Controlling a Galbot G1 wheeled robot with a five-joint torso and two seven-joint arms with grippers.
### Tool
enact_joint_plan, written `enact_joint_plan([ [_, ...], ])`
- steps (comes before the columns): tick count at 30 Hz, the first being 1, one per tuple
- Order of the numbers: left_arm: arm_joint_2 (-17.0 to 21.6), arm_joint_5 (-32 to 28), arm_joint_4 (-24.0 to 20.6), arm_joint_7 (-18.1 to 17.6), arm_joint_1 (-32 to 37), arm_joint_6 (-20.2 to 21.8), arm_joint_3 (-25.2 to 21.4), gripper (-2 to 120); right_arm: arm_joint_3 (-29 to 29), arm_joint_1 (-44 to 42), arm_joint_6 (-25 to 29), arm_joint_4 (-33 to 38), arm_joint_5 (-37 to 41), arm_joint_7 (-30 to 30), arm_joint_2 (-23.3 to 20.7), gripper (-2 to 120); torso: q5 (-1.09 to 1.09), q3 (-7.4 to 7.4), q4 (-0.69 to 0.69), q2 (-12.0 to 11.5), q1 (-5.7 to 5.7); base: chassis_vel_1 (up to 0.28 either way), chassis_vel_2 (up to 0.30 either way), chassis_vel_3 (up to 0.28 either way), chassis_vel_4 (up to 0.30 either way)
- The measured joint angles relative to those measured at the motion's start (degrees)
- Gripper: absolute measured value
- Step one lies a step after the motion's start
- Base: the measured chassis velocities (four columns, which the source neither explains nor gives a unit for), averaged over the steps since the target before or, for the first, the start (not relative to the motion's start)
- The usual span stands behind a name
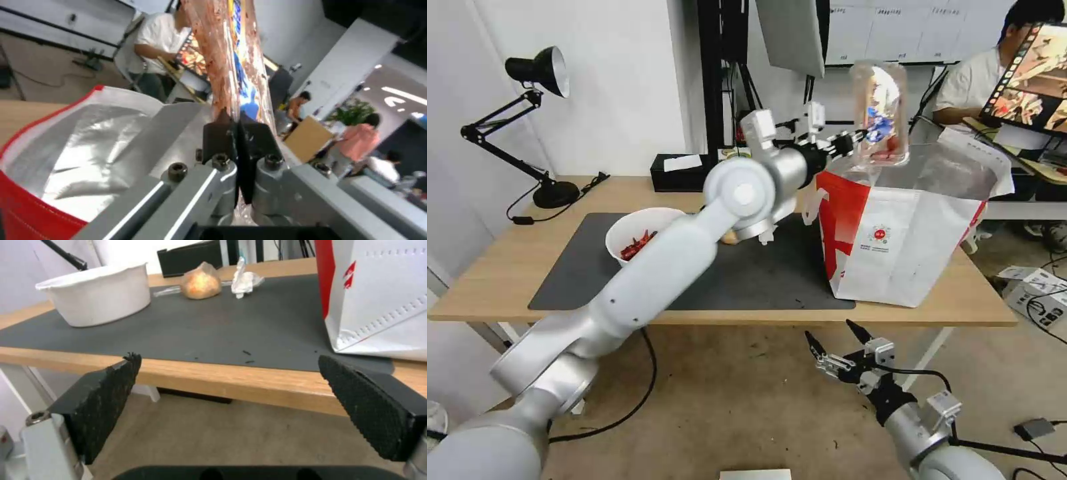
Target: Pick up the trash from the table and place it into the takeout bag.
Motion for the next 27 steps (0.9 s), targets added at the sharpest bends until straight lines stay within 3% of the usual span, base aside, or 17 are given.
enact_joint_plan([
  [11,-2.1,14.3,5.2,-2.3,-2.4,-2.2,7.3,0,-0.4,-0.6,0.4,0.0,-0.6,-0.2,0.7,100,-0.01,0.00,0.00,0.0,0.00,0.000,0.000,0.000,0.000],
  [24,-1.4,15.0,4.5,-2.1,-2.9,-0.3,9.2,0,-0.4,-0.8,0.5,0.3,-0.7,-0.5,0.9,100,-0.01,0.00,0.00,0.0,0.00,0.000,0.000,0.000,0.000],
  [27,-0.9,14.5,4.0,-2.0,-2.7,0.1,9.2,7,-0.4,-0.9,0.5,0.4,-0.8,-0.5,0.9,100,-0.01,0.00,0.00,0.0,0.00,0.000,0.000,0.000,0.000],
])
